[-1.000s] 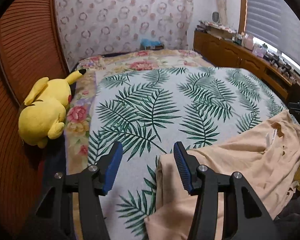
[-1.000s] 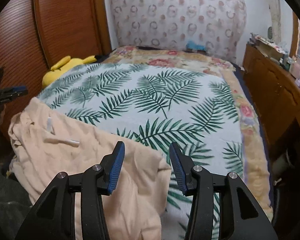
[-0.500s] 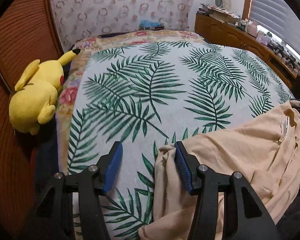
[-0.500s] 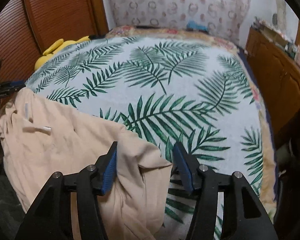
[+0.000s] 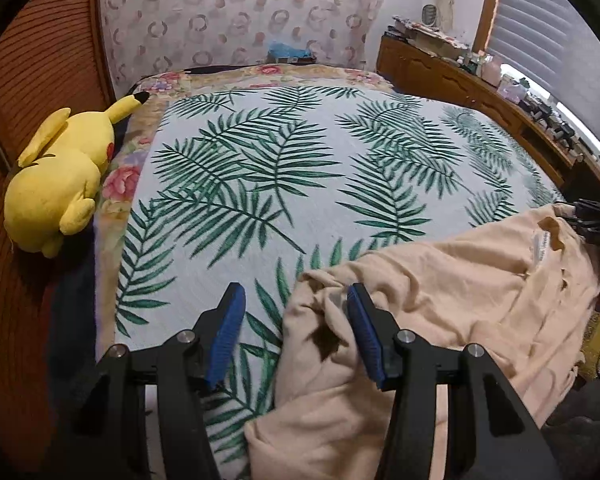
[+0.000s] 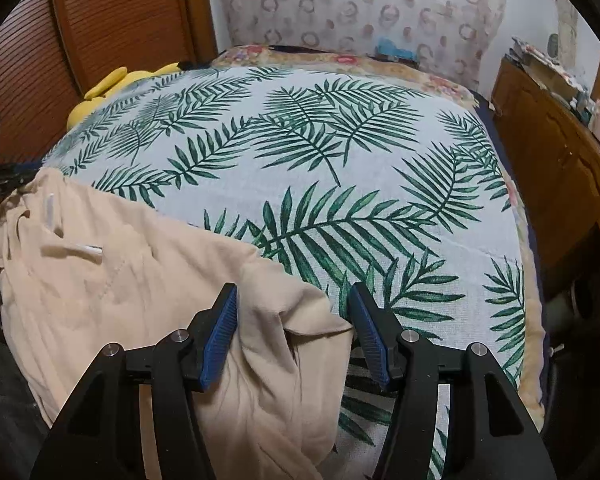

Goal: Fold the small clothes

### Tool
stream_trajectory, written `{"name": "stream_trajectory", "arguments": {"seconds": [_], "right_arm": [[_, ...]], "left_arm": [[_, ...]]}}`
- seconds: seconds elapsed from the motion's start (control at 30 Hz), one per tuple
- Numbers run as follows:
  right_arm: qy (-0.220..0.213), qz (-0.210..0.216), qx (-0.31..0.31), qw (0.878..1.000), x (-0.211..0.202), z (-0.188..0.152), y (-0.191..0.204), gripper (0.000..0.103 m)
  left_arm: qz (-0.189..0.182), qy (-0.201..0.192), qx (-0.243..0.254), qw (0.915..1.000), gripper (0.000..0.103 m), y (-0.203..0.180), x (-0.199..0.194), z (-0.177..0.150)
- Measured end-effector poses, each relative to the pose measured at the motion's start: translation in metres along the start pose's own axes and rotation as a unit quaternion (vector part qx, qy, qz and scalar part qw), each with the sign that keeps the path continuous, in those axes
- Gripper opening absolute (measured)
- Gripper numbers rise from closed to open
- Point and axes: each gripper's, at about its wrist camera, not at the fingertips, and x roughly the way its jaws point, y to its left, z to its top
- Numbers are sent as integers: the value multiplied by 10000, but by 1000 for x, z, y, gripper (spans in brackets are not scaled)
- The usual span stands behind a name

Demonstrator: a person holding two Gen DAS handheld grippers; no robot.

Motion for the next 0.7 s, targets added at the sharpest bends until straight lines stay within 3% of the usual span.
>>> {"name": "stream_trajectory", "arguments": {"seconds": [0.1, 0.5, 0.57, 0.63, 0.7], "right_arm": [[-19, 2, -14, 10000, 0, 0, 0, 58], [-14, 5, 9, 10000, 1, 0, 0, 58], [-18, -9, -7, 10000, 1, 0, 1, 58], [-34, -7, -34, 10000, 1, 0, 3, 57], [-56, 165, -64, 9998, -1, -1, 5, 38]], "left_arm": [[-235, 71, -55, 9997, 52, -1, 0, 2], [-365, 218, -36, 9991, 52, -2, 11, 5], [-414, 188, -2, 9990, 43, -3, 9, 3], [-493, 164, 30, 9986, 27, -5, 8, 1], [-506, 128, 62, 9986, 19, -9, 6, -1]]}}
